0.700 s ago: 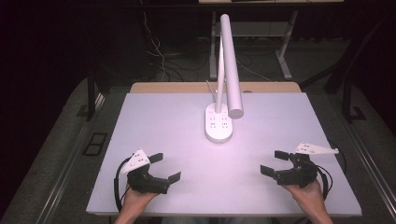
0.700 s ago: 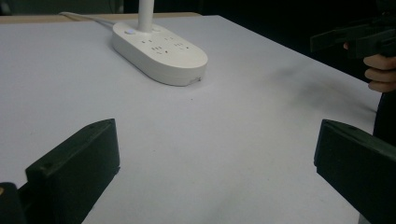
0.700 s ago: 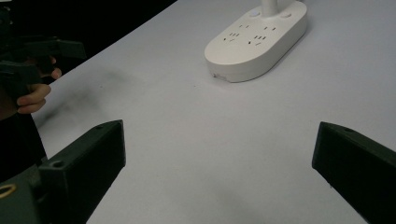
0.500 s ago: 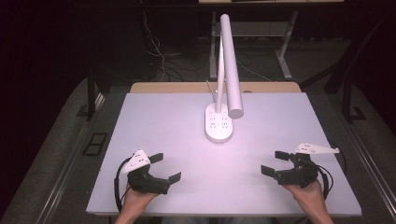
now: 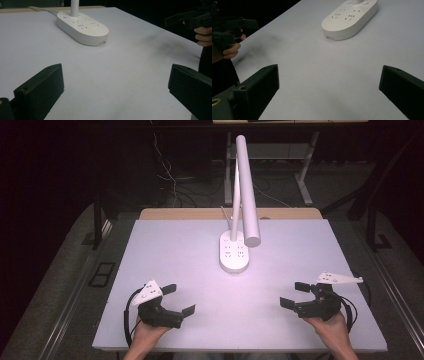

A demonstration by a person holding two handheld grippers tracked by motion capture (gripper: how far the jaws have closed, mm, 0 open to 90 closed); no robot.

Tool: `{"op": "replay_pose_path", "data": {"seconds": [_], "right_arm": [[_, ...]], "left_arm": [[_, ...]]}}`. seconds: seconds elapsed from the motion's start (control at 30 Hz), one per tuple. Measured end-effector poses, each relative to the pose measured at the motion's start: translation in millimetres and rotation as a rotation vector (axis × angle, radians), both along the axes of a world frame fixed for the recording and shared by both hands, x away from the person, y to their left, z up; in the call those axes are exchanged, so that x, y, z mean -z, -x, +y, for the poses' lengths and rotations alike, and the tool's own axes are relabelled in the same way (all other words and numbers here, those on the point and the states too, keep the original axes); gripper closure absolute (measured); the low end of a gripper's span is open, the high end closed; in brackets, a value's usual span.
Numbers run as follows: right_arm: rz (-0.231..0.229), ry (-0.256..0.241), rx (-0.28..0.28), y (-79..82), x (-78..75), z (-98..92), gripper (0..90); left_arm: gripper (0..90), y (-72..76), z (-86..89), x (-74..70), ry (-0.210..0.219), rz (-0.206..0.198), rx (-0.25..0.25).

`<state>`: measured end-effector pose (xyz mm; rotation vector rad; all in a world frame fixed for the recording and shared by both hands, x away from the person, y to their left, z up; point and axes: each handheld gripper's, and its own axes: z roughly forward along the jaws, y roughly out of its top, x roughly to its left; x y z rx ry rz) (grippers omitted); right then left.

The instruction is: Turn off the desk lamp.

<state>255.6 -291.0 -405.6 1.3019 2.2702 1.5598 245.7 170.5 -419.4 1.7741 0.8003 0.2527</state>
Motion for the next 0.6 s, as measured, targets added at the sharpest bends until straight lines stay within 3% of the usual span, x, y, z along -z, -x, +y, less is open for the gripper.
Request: {"op": "replay_pose_path", "data": {"seconds": [0.6], "right_arm": [[0.041,0.024,-0.010,-2.1,-2.0,0.1,2.8]], "left_arm": [[0.0,-1.8,-1.8,2.5,-0.011,0.009,0.010]]}}
